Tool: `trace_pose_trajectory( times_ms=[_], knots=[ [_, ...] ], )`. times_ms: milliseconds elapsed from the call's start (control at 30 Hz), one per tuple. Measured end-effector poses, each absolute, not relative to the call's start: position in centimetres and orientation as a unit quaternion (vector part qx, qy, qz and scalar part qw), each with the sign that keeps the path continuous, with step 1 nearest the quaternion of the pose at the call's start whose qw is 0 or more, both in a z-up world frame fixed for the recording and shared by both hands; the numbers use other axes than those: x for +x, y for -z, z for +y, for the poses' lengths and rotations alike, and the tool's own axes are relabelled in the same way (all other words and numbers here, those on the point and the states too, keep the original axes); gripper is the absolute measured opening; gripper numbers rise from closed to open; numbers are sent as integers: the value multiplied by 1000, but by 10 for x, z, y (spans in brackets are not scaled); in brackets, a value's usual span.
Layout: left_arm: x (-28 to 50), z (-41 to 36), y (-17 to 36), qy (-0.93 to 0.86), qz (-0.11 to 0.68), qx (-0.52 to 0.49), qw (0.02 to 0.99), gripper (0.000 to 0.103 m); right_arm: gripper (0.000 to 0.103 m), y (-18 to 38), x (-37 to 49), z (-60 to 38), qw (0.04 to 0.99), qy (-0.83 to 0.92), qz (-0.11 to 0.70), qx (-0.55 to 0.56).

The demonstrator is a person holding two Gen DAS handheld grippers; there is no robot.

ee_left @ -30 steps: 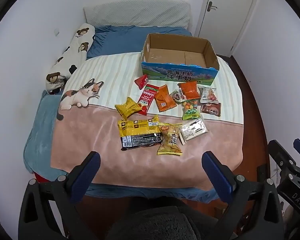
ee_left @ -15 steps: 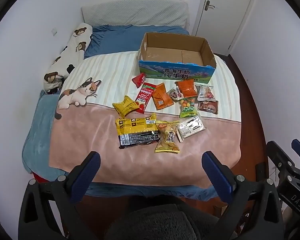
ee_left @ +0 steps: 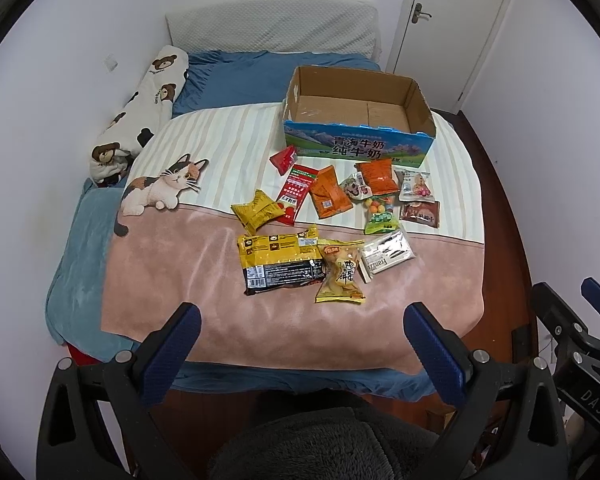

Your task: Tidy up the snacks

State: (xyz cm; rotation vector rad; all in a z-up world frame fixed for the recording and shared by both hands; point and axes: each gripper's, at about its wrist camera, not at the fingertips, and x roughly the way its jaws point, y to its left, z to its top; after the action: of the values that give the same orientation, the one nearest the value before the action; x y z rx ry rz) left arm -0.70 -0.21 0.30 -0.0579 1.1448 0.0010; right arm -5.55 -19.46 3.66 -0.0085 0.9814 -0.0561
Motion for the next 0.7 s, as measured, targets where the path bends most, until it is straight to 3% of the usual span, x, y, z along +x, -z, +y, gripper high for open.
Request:
trace_pose_trajectory(
  times_ms=[700],
  knots=[
    [-14, 6, -6, -1, 537, -18, 843, 103, 103, -37, -60, -196, 882, 31, 470, -2]
  ],
)
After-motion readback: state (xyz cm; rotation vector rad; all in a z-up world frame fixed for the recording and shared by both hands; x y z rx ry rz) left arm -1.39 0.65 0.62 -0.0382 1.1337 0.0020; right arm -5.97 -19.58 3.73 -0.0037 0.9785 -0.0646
